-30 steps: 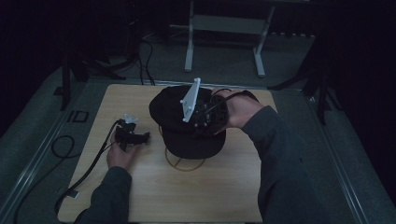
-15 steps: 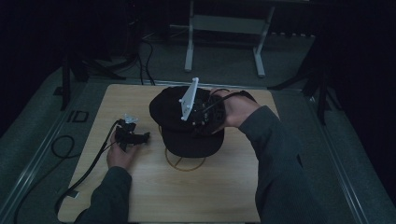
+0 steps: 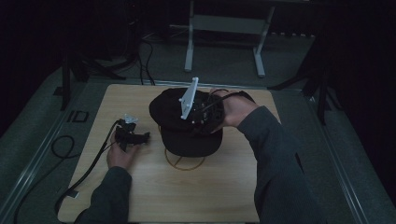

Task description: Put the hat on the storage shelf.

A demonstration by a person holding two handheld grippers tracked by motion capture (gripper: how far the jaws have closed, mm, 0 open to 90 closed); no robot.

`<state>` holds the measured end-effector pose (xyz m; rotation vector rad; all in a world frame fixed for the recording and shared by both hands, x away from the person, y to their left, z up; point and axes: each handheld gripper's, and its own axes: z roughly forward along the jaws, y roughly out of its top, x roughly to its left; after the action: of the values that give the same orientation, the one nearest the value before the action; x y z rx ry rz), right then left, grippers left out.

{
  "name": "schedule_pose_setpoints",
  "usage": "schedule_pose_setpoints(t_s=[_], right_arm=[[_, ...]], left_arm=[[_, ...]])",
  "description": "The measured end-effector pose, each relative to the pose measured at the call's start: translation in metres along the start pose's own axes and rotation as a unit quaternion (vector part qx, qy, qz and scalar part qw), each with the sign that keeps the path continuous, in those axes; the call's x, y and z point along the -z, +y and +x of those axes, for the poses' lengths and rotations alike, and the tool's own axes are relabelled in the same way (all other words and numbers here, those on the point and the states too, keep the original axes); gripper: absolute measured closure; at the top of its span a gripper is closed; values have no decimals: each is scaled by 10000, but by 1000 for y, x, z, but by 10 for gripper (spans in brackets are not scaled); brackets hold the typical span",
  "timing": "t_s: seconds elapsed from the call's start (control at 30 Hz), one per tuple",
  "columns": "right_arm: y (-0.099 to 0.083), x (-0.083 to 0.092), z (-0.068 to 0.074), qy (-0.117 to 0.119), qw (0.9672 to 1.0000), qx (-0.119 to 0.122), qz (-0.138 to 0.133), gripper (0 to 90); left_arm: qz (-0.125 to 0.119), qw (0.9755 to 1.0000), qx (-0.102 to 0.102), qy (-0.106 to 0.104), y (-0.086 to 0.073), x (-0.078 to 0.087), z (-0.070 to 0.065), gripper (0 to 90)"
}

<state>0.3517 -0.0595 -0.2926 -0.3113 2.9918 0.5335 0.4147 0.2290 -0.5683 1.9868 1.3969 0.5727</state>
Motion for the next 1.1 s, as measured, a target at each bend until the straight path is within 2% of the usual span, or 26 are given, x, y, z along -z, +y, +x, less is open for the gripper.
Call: schedule_pose_setpoints(t_s=[0.17,0.63,1.1], right_arm=[[0,-6,-1,62,10000,-13,63,683],[2,-16,3,74,9996,92,242,671],[3,-14,3,75,9999,24,85,565]], left_arm=[[-11,10000,-1,10,0,0,0,139],[-16,10000,3,12,0,0,0,139],[-16,10000,8,16,0,0,0,139]])
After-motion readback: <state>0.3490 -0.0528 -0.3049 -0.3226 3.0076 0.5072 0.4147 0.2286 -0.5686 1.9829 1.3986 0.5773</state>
